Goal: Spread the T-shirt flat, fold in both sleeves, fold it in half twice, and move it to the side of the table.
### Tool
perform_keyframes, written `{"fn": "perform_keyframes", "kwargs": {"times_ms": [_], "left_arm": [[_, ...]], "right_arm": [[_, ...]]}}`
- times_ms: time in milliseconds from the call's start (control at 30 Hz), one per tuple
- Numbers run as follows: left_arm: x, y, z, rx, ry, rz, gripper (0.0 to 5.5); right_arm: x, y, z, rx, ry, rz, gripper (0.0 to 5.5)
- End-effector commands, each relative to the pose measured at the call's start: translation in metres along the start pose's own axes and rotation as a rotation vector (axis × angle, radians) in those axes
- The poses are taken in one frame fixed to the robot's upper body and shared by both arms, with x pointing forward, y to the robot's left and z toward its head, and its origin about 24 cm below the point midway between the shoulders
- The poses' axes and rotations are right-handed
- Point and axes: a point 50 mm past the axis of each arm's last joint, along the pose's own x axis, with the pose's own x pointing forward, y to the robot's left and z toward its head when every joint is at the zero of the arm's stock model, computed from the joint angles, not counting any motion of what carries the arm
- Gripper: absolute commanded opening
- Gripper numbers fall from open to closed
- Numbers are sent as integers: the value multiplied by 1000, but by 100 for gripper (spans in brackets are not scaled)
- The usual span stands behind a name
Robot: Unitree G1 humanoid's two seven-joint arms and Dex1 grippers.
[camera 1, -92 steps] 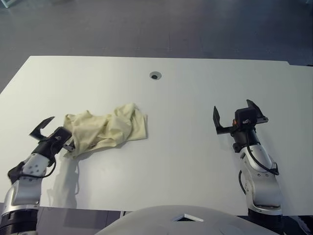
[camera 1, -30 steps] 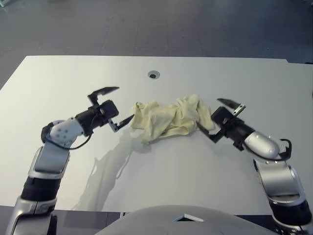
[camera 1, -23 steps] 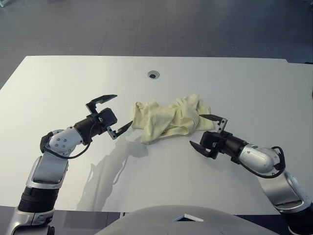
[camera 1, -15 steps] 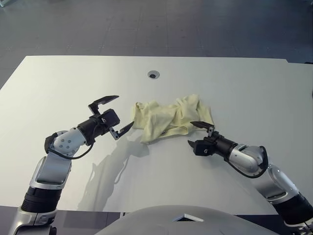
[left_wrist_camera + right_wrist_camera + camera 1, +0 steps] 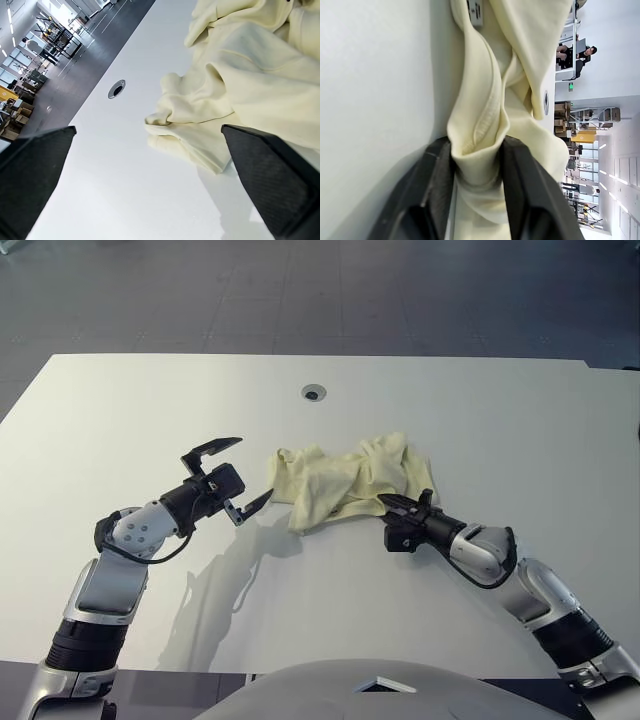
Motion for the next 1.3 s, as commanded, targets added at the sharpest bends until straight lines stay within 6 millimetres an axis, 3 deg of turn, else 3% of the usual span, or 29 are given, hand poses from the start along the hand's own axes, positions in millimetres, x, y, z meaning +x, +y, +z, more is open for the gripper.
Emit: {"fn": "perform_keyframes", "kwargs": {"times_ms": [33, 200, 467, 600, 800, 967, 1167, 1300], "left_arm": [[-6, 8, 3, 13, -28, 20, 540], [-14, 23, 0, 42, -20, 47, 540], [-15, 33, 13, 57, -81, 14, 540], [-12, 40, 37, 64, -177, -17, 540], [-9, 52, 80, 15, -330, -60, 540], [-7, 49, 99, -34, -396, -142, 540], [10, 37, 111, -25, -442, -230, 540], [27, 37, 111, 49, -421, -229, 540]], "right_arm": [[-4, -19, 6, 66, -73, -61, 82], [-18, -55, 5, 127, -122, -130, 2], [-37, -104, 19, 192, -244, -170, 2], [-36, -127, 24, 259, -276, -223, 2], [-28, -142, 19, 427, -257, -270, 2], [-24, -154, 11, 502, -223, -330, 2], [-28, -176, 9, 586, -246, -477, 2], [-31, -180, 11, 612, -274, -525, 2]]}}
